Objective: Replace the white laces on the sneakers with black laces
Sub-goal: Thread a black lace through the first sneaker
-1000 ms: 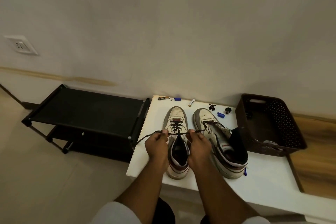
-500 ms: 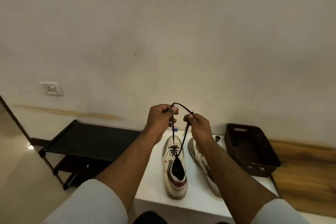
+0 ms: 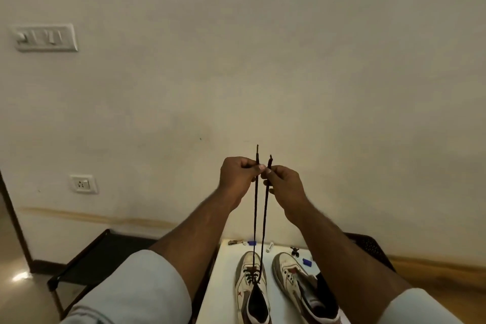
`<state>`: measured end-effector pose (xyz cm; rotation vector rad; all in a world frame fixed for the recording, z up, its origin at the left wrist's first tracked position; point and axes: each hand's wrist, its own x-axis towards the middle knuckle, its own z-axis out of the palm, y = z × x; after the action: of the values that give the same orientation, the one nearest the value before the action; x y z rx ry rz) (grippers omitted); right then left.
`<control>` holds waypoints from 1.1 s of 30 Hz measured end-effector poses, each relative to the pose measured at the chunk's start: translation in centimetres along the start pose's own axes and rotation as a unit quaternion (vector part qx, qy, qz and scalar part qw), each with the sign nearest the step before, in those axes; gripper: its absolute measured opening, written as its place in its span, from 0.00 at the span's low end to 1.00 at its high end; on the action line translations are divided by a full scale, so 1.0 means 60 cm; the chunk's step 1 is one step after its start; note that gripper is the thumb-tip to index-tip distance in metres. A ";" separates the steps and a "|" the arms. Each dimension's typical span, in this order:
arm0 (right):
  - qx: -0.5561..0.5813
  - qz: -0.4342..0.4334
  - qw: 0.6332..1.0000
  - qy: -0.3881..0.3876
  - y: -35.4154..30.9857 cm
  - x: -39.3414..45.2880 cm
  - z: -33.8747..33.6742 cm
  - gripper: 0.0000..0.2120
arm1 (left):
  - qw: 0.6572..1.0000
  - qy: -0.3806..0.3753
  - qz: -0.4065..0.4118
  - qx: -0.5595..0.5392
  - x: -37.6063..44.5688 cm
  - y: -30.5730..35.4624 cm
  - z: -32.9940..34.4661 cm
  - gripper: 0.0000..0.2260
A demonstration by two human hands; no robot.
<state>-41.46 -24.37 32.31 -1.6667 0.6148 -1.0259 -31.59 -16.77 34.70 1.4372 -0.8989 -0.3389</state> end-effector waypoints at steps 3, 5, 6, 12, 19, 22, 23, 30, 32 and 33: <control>-0.016 -0.025 1.000 0.002 -0.010 0.001 -0.002 0.09 | 1.000 0.006 0.015 0.000 0.006 0.008 0.004 0.03; -0.021 -0.032 0.999 -0.002 -0.014 -0.001 -0.003 0.12 | 1.000 0.009 0.022 -0.003 0.010 0.011 0.008 0.05; -0.022 -0.033 0.999 -0.003 -0.015 -0.001 -0.004 0.13 | 1.000 0.006 0.026 -0.004 0.012 0.012 0.011 0.06; -0.038 -0.029 0.999 -0.011 -0.013 0.006 -0.004 0.10 | 0.999 0.001 0.037 0.003 0.017 0.010 0.014 0.05; -0.051 -0.007 0.997 -0.050 -0.005 0.004 -0.001 0.10 | 0.999 0.022 0.025 -0.022 0.022 0.006 0.017 0.03; -0.047 -0.010 0.997 -0.061 -0.006 0.003 0.003 0.11 | 0.999 0.006 0.023 -0.026 0.022 0.006 0.018 0.04; -0.055 -0.015 0.996 -0.063 -0.007 0.005 0.003 0.11 | 0.999 0.005 0.022 -0.027 0.023 0.008 0.018 0.04; -0.062 -0.031 0.996 -0.061 -0.012 0.017 0.003 0.12 | 0.999 -0.004 0.028 -0.043 0.026 0.017 0.022 0.04; -0.043 -0.033 0.997 -0.058 -0.012 0.020 0.005 0.11 | 0.998 0.002 0.027 -0.056 0.028 0.015 0.024 0.03; -0.033 -0.033 0.997 -0.058 -0.013 0.020 0.006 0.11 | 0.998 0.005 0.027 -0.061 0.030 0.013 0.025 0.03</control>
<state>-40.62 -24.93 33.38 -1.8016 0.5259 -0.9563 -31.73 -18.92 35.86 1.2996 -0.8928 -0.3391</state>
